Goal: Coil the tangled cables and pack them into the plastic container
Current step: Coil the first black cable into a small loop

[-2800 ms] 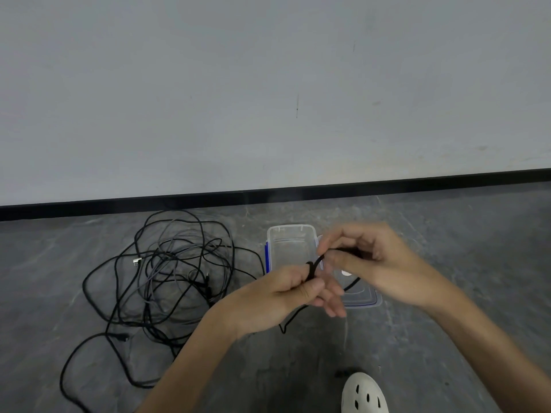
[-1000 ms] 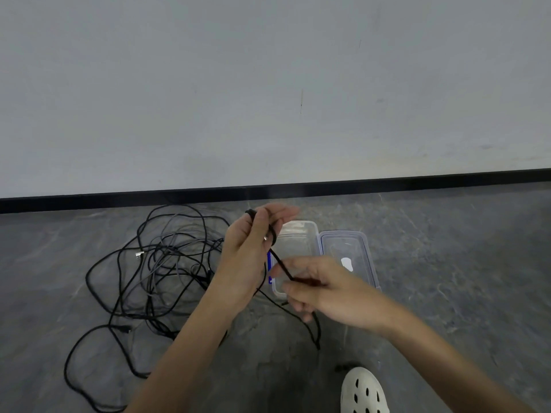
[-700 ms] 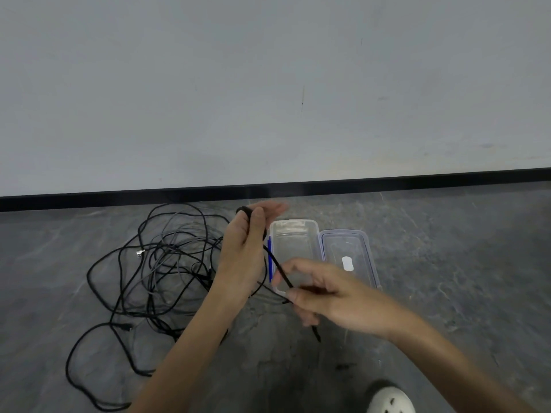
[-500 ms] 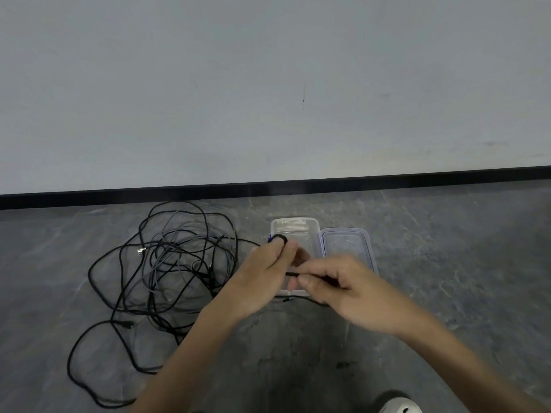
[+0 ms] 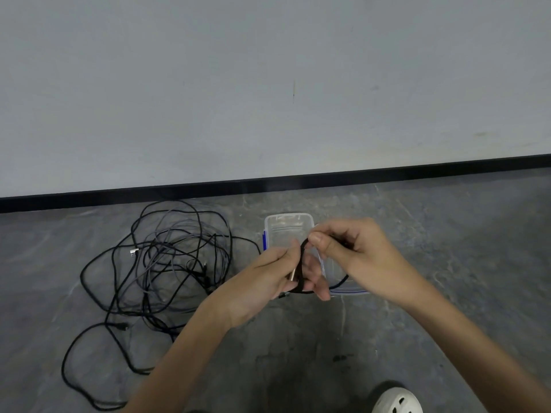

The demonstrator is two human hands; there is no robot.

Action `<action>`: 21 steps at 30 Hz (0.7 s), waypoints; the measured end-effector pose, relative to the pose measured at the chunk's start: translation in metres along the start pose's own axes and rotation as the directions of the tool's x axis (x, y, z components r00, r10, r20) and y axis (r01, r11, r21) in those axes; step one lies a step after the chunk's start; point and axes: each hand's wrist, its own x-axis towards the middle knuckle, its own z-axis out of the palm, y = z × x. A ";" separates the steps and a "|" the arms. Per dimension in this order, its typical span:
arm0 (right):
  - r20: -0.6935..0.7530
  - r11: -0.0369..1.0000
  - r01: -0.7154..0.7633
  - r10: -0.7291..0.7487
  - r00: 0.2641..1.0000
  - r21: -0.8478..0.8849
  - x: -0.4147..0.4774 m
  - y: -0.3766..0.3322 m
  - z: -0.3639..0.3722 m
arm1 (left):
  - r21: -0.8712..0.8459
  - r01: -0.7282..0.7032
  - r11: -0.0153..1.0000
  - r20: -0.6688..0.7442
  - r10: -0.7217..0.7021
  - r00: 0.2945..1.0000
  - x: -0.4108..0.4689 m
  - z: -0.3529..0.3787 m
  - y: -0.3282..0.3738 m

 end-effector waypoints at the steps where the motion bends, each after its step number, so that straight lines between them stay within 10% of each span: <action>1: -0.016 1.000 0.003 -0.003 1.000 -0.011 0.000 0.001 0.000 | 0.000 0.006 1.000 0.007 -0.006 1.000 0.001 0.001 0.001; 21: 0.125 0.960 -0.227 0.208 0.970 0.164 0.011 0.011 0.016 | -0.165 -0.129 0.978 0.152 0.154 0.976 -0.004 -0.001 0.016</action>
